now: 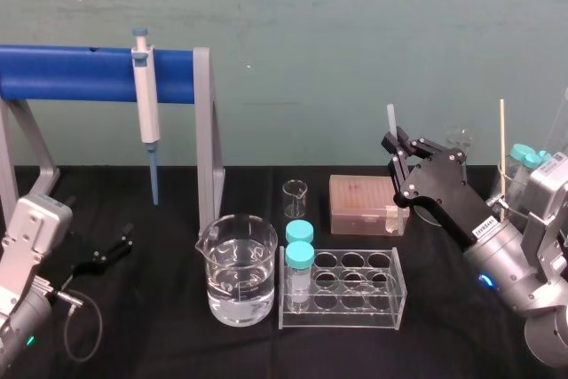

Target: Pick up the stirring rod with one hand, then place it down.

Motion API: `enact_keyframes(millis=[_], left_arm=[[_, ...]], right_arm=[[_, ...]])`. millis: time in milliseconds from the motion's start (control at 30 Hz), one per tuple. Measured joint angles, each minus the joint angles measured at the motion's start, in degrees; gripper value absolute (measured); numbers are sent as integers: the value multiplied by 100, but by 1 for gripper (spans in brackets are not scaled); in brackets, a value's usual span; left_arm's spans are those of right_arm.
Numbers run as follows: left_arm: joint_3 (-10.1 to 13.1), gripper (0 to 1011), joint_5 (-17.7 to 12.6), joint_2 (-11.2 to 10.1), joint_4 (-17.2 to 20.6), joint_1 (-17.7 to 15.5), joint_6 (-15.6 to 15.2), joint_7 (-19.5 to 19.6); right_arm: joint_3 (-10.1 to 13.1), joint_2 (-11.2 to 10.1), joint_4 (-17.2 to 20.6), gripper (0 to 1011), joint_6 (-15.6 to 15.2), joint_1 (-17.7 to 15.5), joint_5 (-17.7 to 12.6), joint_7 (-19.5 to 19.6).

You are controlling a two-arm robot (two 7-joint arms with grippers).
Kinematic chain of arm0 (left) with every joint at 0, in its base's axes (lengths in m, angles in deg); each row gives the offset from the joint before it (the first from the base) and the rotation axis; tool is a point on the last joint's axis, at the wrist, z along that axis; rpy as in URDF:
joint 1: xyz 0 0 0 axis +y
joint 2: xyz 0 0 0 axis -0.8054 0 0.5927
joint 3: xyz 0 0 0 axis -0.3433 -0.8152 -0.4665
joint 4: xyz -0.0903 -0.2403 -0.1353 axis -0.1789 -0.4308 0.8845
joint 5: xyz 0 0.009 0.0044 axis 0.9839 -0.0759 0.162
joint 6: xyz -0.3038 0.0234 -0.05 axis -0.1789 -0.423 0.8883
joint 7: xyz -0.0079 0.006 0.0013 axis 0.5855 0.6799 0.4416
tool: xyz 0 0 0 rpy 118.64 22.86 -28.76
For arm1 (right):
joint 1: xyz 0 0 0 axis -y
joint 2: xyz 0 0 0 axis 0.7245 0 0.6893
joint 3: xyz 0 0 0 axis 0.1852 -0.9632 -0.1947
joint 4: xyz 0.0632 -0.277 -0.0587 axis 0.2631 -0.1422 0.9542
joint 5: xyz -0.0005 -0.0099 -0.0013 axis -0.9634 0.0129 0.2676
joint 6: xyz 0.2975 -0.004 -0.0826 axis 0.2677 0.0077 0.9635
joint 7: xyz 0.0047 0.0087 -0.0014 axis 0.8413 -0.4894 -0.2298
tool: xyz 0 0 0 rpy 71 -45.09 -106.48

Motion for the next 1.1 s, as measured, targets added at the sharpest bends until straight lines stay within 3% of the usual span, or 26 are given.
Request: enact_keyframes(millis=[1100], left_arm=[[0, 1000, 0, 0, 0, 0, 0, 0]], right_arm=[[31, 26, 15, 66, -72, -34, 24, 36]])
